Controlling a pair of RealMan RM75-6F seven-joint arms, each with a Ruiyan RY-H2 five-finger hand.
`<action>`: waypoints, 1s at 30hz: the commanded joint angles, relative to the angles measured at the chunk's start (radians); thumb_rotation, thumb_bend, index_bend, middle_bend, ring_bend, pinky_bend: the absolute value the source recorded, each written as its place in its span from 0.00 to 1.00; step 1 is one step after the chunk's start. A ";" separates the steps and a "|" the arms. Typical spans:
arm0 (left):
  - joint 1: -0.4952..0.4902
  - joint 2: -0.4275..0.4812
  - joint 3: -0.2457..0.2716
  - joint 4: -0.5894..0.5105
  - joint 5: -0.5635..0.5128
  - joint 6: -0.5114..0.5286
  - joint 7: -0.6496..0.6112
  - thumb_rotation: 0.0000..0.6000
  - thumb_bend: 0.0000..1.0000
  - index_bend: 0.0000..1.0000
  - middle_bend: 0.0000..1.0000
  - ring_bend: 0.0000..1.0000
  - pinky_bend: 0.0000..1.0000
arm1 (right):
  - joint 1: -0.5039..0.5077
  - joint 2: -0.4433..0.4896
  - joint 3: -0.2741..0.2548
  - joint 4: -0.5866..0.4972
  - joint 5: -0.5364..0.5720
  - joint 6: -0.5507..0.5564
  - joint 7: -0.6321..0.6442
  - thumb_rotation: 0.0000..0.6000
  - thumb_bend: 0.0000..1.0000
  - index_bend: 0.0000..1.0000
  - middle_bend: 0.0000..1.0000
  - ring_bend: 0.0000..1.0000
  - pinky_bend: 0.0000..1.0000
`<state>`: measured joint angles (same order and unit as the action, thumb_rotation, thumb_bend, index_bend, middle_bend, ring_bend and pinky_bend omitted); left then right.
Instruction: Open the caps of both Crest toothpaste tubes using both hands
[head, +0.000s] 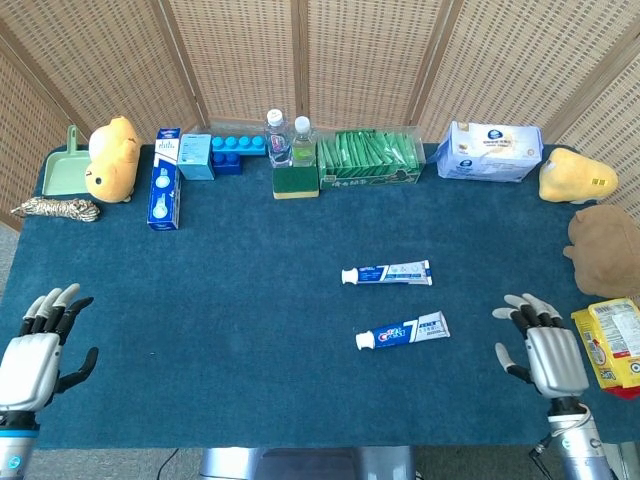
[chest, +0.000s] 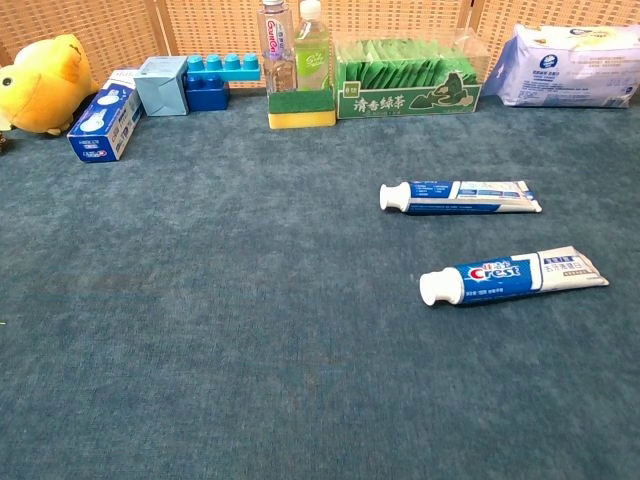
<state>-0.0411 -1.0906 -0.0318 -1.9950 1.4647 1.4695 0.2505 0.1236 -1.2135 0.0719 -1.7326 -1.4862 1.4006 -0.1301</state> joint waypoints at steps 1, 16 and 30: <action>-0.025 -0.005 -0.016 -0.002 -0.006 -0.025 0.000 1.00 0.37 0.15 0.08 0.02 0.05 | 0.042 -0.021 0.002 -0.022 -0.007 -0.055 -0.040 1.00 0.38 0.31 0.23 0.14 0.17; -0.096 -0.010 -0.030 0.002 -0.055 -0.120 -0.002 1.00 0.37 0.15 0.06 0.01 0.04 | 0.200 -0.176 0.059 -0.010 0.137 -0.253 -0.220 1.00 0.37 0.32 0.23 0.14 0.17; -0.129 0.008 -0.038 -0.006 -0.054 -0.135 -0.024 1.00 0.37 0.15 0.05 0.00 0.04 | 0.262 -0.257 0.062 0.027 0.277 -0.282 -0.380 1.00 0.36 0.34 0.23 0.14 0.17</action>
<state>-0.1698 -1.0823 -0.0697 -2.0010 1.4110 1.3349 0.2270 0.3807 -1.4656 0.1359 -1.7096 -1.2150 1.1199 -0.5021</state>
